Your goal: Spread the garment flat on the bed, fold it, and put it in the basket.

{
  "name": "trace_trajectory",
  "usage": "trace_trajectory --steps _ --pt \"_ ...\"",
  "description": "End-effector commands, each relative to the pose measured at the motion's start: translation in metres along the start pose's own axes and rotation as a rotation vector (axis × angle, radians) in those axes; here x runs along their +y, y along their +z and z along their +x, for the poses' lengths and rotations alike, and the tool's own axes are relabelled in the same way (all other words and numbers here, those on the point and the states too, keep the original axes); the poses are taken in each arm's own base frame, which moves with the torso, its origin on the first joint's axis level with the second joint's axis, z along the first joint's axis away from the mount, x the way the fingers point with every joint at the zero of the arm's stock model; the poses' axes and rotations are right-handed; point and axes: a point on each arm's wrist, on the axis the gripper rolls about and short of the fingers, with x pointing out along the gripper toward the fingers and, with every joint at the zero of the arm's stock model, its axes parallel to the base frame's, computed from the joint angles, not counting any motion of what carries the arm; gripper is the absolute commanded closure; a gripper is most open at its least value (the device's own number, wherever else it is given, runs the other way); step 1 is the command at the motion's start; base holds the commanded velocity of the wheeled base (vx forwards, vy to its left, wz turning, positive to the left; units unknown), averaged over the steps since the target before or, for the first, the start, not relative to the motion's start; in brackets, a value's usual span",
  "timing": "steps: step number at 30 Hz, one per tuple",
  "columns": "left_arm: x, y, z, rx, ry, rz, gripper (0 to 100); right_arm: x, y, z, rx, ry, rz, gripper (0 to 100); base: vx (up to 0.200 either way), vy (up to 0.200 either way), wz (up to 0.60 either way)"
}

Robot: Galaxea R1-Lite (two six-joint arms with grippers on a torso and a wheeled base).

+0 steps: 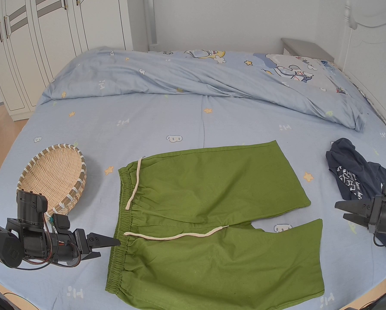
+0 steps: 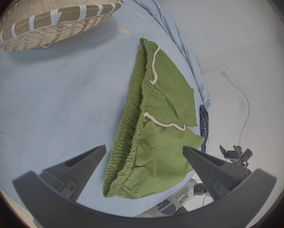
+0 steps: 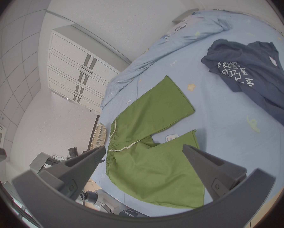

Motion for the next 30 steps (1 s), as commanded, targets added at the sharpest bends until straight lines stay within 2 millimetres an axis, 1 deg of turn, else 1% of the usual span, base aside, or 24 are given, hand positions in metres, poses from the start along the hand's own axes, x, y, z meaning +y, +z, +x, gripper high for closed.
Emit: trace_trajectory --steps 1,3,6,7,9,10,12,16,23,26,30 --pt "0.0 -0.001 0.0 0.005 -0.001 0.001 0 -0.033 0.031 0.057 0.117 -0.054 0.101 0 0.0 0.0 0.0" --pt "0.0 -0.001 0.001 0.005 0.0 -0.001 0 -0.043 0.032 0.064 0.158 -0.09 0.153 0 0.0 0.0 0.0" --pt "0.0 -0.001 0.001 0.004 -0.001 0.0 0 -0.06 0.025 0.074 0.245 -0.147 0.231 0 0.0 0.0 0.0" --pt "0.0 -0.001 0.001 0.004 -0.001 0.0 0 -0.061 0.024 0.075 0.248 -0.149 0.234 0 0.0 0.0 0.0" --pt "0.0 -0.001 0.001 0.005 -0.001 0.002 0 -0.073 0.02 0.077 0.269 -0.179 0.228 0 0.0 0.0 0.0" --pt "0.0 -0.001 0.001 0.005 -0.001 0.002 0 -0.073 0.02 0.077 0.269 -0.179 0.228 0 0.0 0.0 0.0" --pt "0.0 -0.001 0.001 0.008 -0.002 0.002 0 -0.082 0.021 0.077 0.273 -0.197 0.193 0 0.0 0.0 0.0" --pt "0.0 -0.001 0.001 0.008 -0.002 0.003 0 -0.083 0.02 0.079 0.291 -0.195 0.192 0 0.0 0.0 0.0" --pt "0.0 -0.001 0.001 0.009 -0.001 0.002 0 -0.077 0.014 0.083 0.328 -0.16 0.179 0 0.0 0.0 0.0" --pt "0.0 -0.001 0.001 0.009 -0.001 0.002 0 -0.077 0.011 0.091 0.36 -0.144 0.175 0 0.0 0.0 0.0" --pt "0.0 -0.001 0.001 0.008 -0.002 0.003 0 -0.074 0.01 0.096 0.367 -0.122 0.146 0 0.0 0.0 0.0"
